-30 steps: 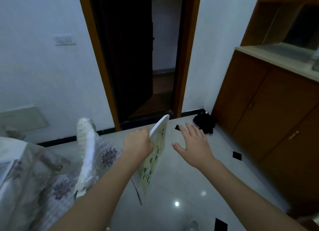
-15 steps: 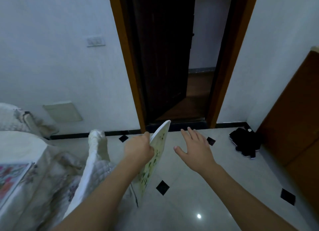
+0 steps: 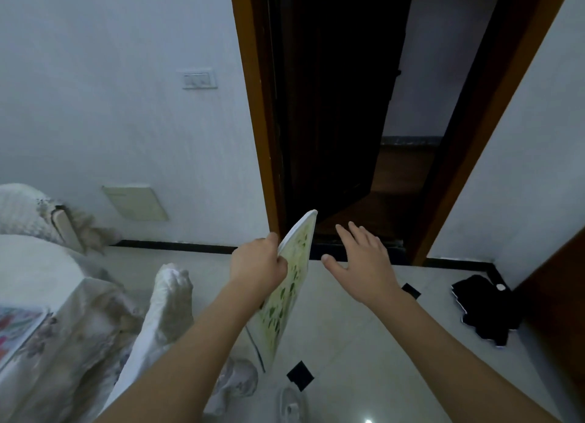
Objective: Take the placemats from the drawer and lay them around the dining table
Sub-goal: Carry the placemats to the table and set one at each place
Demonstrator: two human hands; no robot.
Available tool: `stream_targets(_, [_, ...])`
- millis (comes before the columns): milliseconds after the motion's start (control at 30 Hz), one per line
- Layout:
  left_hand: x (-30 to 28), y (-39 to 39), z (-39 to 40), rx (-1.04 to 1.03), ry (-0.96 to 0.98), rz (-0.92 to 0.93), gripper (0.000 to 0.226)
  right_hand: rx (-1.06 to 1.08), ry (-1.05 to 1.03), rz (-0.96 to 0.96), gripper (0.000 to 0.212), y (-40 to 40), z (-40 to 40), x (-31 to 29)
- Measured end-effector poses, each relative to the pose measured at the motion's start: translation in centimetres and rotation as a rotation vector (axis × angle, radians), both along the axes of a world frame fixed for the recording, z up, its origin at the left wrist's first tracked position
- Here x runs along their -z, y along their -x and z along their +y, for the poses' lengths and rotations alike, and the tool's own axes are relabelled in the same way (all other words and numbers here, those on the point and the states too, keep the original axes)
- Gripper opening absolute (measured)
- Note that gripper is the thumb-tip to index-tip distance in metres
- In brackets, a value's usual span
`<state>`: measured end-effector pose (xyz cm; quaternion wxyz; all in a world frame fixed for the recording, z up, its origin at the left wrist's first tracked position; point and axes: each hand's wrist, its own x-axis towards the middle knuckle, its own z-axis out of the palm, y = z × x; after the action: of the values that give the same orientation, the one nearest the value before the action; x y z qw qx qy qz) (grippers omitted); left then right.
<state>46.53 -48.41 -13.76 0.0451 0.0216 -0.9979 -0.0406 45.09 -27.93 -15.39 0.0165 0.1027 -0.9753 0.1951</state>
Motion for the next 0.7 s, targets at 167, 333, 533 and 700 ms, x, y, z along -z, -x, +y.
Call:
stream_targets(167, [0.6, 7.7, -0.7, 0.007, -0.016, -0.032, 0.016, 0.000, -0.042, -0.012, 0.071, 6.8, -0.9, -0.1])
stream_targets(333, [0.6, 16.1, -1.6, 0.056, -0.066, -0.033, 0.017, 0.045, -0.050, 0.003, 0.070, 14.3, -1.8, -0.9])
stream_targets(533, [0.0, 23.2, -4.6, 0.052, -0.108, -0.012, 0.017, 0.054, -0.041, 0.021, 0.070, 21.5, -4.5, -2.1])
stream_targets(700, [0.3, 26.8, -9.7, -0.074, -0.124, 0.024, 0.017, -0.042, -0.032, 0.010, 0.071, 27.1, -9.0, -1.5])
